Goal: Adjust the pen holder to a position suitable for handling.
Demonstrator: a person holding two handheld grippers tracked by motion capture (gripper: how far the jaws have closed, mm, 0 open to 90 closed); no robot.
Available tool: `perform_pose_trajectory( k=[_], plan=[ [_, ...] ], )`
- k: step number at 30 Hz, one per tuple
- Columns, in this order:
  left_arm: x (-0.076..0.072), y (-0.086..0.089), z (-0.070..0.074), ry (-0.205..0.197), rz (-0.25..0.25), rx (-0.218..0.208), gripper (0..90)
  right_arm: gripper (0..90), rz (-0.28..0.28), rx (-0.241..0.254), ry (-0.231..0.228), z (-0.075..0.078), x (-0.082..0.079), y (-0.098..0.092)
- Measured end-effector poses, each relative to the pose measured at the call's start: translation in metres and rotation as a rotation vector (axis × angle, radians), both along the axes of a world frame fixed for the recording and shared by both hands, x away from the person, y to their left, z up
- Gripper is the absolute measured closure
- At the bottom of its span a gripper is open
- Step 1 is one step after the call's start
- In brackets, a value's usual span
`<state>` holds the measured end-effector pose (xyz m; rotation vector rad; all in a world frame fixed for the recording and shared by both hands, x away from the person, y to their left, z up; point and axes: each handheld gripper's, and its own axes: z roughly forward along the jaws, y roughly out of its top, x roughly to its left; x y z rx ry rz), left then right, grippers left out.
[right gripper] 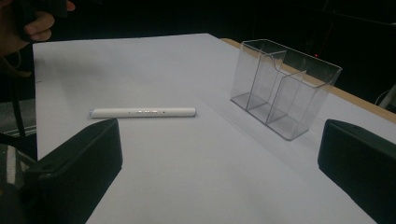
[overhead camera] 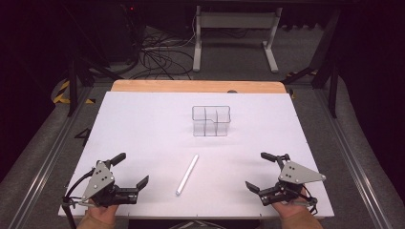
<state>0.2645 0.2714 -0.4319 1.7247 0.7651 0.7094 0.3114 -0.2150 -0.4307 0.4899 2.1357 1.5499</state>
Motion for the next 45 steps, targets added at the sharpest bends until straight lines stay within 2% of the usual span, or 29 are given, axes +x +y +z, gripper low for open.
perform_pose_trajectory(
  k=[12,21,25,27,33,45],
  plan=[
    [-0.001,0.0,0.001,-0.012,0.005,0.013,0.5,2.3,0.018,-0.011,0.006,0.001,0.0,0.002],
    [-0.002,0.0,0.0,-0.01,0.011,0.014,0.6,2.9,-0.009,-0.047,0.008,0.006,0.004,0.004],
    [-0.002,0.0,0.001,-0.009,0.012,0.018,0.7,3.0,-0.021,-0.063,0.018,0.012,0.01,0.007],
    [-0.001,0.001,0.0,0.0,0.012,0.003,0.7,3.0,-0.025,-0.069,0.033,0.015,0.013,0.009],
    [0.0,0.0,0.0,0.006,0.013,0.007,0.8,2.6,-0.007,-0.076,0.059,0.023,0.024,0.017],
    [0.0,0.0,-0.001,0.003,0.013,0.01,0.9,2.4,0.002,-0.108,0.041,0.045,0.043,0.03]
  ],
)
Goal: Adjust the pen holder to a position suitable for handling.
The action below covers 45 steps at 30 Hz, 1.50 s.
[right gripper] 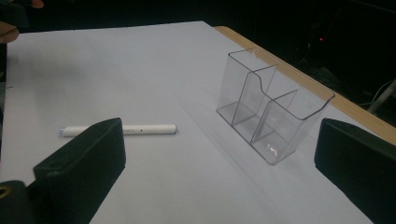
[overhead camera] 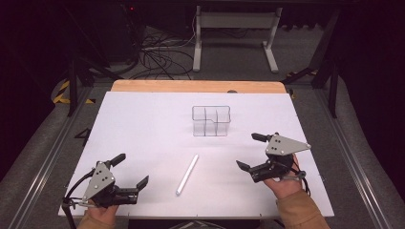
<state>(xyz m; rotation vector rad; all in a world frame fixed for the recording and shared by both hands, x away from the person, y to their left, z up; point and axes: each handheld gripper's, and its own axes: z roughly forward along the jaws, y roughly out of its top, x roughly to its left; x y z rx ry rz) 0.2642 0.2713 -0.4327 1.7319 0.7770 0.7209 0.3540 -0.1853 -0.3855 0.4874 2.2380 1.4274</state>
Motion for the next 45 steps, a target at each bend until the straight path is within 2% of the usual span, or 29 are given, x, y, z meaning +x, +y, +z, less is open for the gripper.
perform_pose_trajectory(
  k=[5,8,13,18,25,29,34,40,45],
  plan=[
    [0.001,0.001,0.0,0.004,0.001,0.0,1.0,2.5,0.007,-0.007,-0.006,0.004,0.006,0.005],
    [0.001,0.002,0.0,0.004,0.002,-0.003,1.0,7.5,0.01,-0.012,-0.014,0.006,0.006,0.005],
    [0.001,0.001,0.0,0.005,0.0,0.001,1.0,8.5,0.013,-0.018,-0.021,0.011,0.007,0.005],
    [0.0,0.002,0.0,0.002,0.005,0.006,1.1,11.9,0.048,-0.058,-0.023,0.021,0.009,0.009],
    [-0.003,0.005,-0.001,0.006,0.015,0.0,1.1,14.2,0.085,-0.134,-0.009,0.032,0.025,0.022],
    [-0.005,0.006,-0.001,0.011,0.02,-0.007,1.0,14.8,0.097,-0.158,0.004,0.035,0.035,0.029],
    [-0.005,0.007,-0.001,0.01,0.021,-0.014,1.2,17.5,0.134,-0.128,0.053,0.039,0.045,0.033],
    [-0.004,0.007,-0.001,0.013,0.021,-0.014,1.2,17.8,0.127,-0.156,0.064,0.038,0.057,0.04],
    [-0.003,0.007,-0.001,0.014,0.02,-0.008,1.2,18.4,0.12,-0.19,0.05,0.038,0.068,0.045]
  ],
)
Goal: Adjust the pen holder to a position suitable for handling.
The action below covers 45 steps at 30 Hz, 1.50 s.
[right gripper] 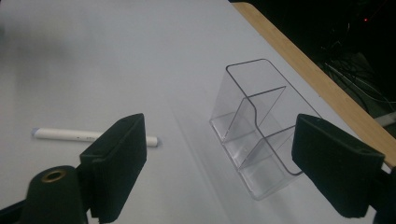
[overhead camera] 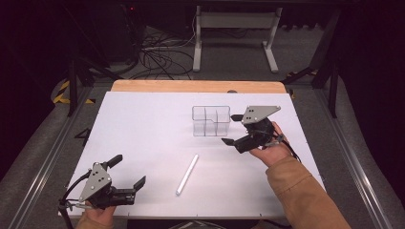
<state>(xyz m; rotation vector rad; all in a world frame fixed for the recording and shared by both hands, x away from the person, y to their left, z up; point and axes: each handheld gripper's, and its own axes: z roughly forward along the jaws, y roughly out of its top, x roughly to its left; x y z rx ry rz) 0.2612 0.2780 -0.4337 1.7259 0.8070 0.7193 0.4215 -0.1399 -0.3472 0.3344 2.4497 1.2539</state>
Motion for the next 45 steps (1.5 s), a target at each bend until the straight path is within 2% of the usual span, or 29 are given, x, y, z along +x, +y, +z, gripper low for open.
perform_pose_trajectory(
  k=[4,10,13,16,20,26,33,40,45],
  plan=[
    [0.0,0.0,-0.001,0.007,0.009,-0.001,1.3,20.4,0.009,0.001,-0.009,-0.001,0.008,0.002],
    [0.0,0.001,-0.001,0.011,0.009,-0.012,1.5,23.7,-0.002,-0.043,-0.034,-0.003,0.018,0.004],
    [0.0,0.001,-0.001,0.01,0.007,-0.007,1.5,24.4,-0.013,-0.044,-0.022,-0.005,0.024,0.005],
    [0.0,0.001,-0.001,0.013,0.007,-0.006,1.5,25.6,-0.023,-0.071,0.002,-0.012,0.032,0.007],
    [0.001,0.001,-0.002,0.015,0.006,-0.007,1.5,29.0,-0.016,-0.093,0.0,-0.014,0.039,0.01],
    [0.001,0.001,-0.002,0.014,0.005,-0.008,1.5,33.8,0.002,-0.156,-0.018,-0.015,0.048,0.022],
    [0.0,0.003,-0.002,0.019,0.008,-0.018,1.6,38.6,0.006,-0.178,-0.022,-0.023,0.06,0.032],
    [0.0,0.003,-0.002,0.018,0.005,-0.015,1.6,42.5,0.029,-0.247,-0.021,-0.028,0.07,0.049],
    [0.001,0.004,-0.002,0.015,0.004,-0.017,1.6,45.5,0.027,-0.276,-0.024,-0.031,0.075,0.056]
  ],
)
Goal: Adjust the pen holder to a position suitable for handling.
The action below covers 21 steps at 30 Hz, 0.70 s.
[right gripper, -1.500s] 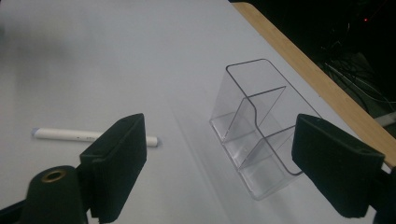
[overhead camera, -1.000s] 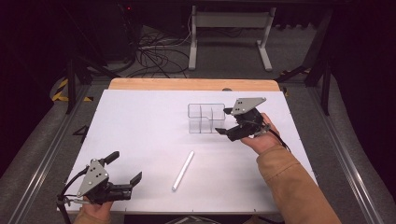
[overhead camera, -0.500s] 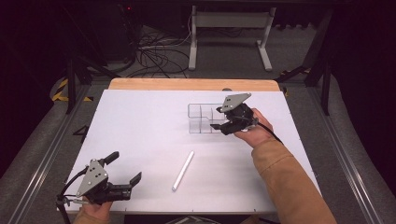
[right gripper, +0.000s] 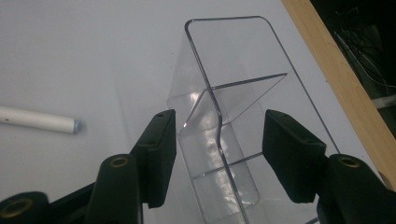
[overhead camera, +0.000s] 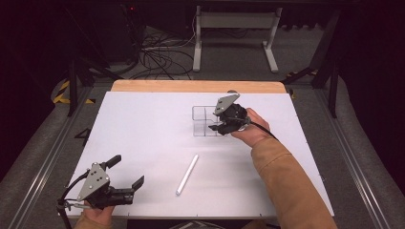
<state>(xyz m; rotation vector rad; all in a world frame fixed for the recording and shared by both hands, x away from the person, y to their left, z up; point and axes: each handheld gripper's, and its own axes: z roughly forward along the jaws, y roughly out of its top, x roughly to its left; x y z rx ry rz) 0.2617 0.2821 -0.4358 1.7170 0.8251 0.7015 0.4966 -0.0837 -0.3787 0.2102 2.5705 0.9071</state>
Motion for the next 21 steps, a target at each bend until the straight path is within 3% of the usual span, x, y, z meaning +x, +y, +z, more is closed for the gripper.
perform_pose_trajectory(
  k=[19,21],
  plan=[
    [0.0,0.001,0.0,0.006,-0.001,-0.008,1.6,57.3,0.02,-0.114,-0.01,-0.019,0.012,0.019],
    [0.001,0.001,0.0,0.006,-0.002,-0.008,1.6,58.9,0.004,-0.108,-0.01,-0.021,0.012,0.021]
  ],
)
